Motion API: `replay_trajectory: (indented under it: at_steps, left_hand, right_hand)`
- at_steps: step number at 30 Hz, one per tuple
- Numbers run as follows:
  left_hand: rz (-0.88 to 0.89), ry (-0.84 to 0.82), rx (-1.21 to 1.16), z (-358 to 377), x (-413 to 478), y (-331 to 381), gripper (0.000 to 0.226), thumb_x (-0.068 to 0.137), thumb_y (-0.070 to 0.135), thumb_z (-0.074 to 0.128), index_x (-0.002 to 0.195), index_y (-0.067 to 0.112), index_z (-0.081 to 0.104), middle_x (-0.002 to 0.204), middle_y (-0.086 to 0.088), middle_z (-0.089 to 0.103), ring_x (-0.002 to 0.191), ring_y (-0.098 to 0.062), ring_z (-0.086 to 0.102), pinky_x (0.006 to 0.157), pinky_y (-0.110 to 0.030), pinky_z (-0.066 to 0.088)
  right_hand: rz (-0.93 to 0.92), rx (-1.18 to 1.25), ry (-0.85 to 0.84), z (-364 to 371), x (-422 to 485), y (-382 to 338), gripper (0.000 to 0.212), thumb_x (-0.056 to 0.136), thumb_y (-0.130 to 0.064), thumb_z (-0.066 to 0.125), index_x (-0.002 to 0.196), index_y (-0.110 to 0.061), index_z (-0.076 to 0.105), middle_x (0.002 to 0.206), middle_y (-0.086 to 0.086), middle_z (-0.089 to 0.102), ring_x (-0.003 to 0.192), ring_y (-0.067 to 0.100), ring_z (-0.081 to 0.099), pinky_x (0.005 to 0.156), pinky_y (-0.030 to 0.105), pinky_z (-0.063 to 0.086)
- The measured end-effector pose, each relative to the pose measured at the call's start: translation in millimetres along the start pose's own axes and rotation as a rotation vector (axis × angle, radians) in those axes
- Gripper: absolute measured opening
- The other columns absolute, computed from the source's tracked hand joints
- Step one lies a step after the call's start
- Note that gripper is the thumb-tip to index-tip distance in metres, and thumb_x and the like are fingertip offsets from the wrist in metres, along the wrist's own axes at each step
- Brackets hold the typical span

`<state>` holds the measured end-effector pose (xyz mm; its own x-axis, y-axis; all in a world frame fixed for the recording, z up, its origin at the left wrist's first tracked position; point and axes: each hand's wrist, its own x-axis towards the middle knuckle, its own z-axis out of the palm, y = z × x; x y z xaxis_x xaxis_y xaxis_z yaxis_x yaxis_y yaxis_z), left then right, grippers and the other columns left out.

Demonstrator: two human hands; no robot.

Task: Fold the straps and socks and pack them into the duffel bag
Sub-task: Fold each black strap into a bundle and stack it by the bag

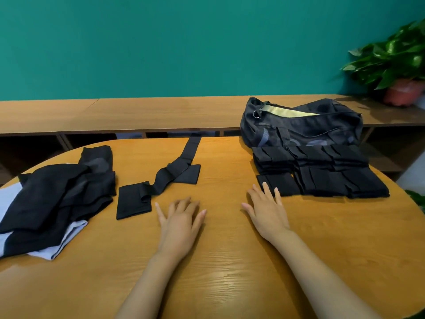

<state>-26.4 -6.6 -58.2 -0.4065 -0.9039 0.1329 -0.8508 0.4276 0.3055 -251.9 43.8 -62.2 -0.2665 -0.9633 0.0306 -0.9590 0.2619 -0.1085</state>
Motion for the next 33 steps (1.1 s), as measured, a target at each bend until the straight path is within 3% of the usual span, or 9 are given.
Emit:
replay_trajectory:
  at_steps: [3,8,11,14,18,25,30,33]
  left_hand:
    - [-0.073,0.055,0.004,-6.8,11.7,-26.7,0.052,0.098,0.054,0.029,0.139,0.03,0.049,0.154,0.006,0.032,0.143,-0.018,0.019,0.116,-0.055,-0.011]
    - [-0.095,0.087,0.078,-11.8,33.7,-57.4,0.051,0.1,0.051,0.033,0.143,0.027,0.044,0.161,0.003,0.019,0.147,-0.024,0.009,0.115,-0.057,-0.009]
    - [-0.056,0.048,0.141,-11.5,48.6,-67.4,0.057,0.1,0.054,0.026,0.152,0.031,0.026,0.162,0.009,0.009,0.149,-0.021,0.003,0.115,-0.058,-0.01]
    - [-0.087,-0.037,0.127,-7.2,58.5,-76.9,0.062,0.099,0.058,0.018,0.155,0.033,0.007,0.162,0.012,0.003,0.15,-0.019,0.002,0.114,-0.061,-0.011]
    - [-0.193,-0.057,0.124,-0.1,60.4,-84.6,0.065,0.098,0.061,0.014,0.155,0.031,0.005,0.162,0.013,0.01,0.149,-0.022,0.005,0.112,-0.063,-0.012]
    - [-0.242,-0.07,0.209,2.6,64.2,-80.5,0.07,0.095,0.066,0.008,0.155,0.03,0.01,0.162,0.011,0.007,0.149,-0.022,0.005,0.111,-0.064,-0.011]
    - [-0.237,-0.073,0.211,1.4,63.0,-80.3,0.069,0.095,0.065,0.01,0.155,0.03,0.012,0.162,0.011,0.009,0.149,-0.023,0.004,0.109,-0.067,-0.015]
    - [-0.123,0.022,0.126,-1.3,50.5,-65.0,0.062,0.097,0.061,0.023,0.152,0.031,0.026,0.161,0.011,0.015,0.149,-0.022,0.005,0.108,-0.066,-0.018]
  right_hand:
    - [-0.059,0.029,-0.03,6.1,9.0,-27.0,0.061,0.101,-0.055,0.02,0.152,-0.023,0.024,0.162,-0.003,0.017,0.151,0.02,-0.001,0.122,0.044,-0.003]
    - [-0.215,0.129,-0.104,7.8,38.8,-88.0,0.063,0.102,-0.052,0.029,0.156,-0.024,0.013,0.164,-0.005,0.007,0.15,0.018,-0.004,0.121,0.048,0.0]
    - [-0.303,0.184,-0.122,10.7,59.3,-120.3,0.067,0.102,-0.05,0.032,0.156,-0.028,0.0,0.163,-0.009,-0.004,0.15,0.017,-0.007,0.121,0.046,0.003]
    - [-0.288,0.155,-0.149,20.1,70.3,-128.8,0.066,0.102,-0.054,0.025,0.156,-0.028,-0.003,0.164,-0.008,0.0,0.15,0.017,-0.005,0.122,0.045,0.002]
    - [-0.201,0.116,-0.049,23.9,57.7,-104.5,0.064,0.101,-0.057,0.023,0.156,-0.026,0.013,0.16,-0.005,0.021,0.148,0.019,0.011,0.122,0.043,0.007]
    - [-0.162,0.12,0.129,17.8,-3.6,-35.4,0.07,0.093,-0.063,0.022,0.144,-0.022,0.045,0.135,-0.008,0.048,0.133,0.014,0.037,0.119,0.037,0.013]
    - [-0.196,0.114,0.146,19.5,-31.5,-19.5,0.073,0.091,-0.067,0.012,0.136,-0.027,0.053,0.128,-0.013,0.053,0.14,0.015,0.03,0.121,0.041,0.005]
    - [-0.22,0.157,0.13,15.2,-44.8,-18.4,0.071,0.091,-0.067,0.011,0.134,-0.031,0.054,0.128,-0.017,0.052,0.143,0.01,0.024,0.122,0.041,-0.002]
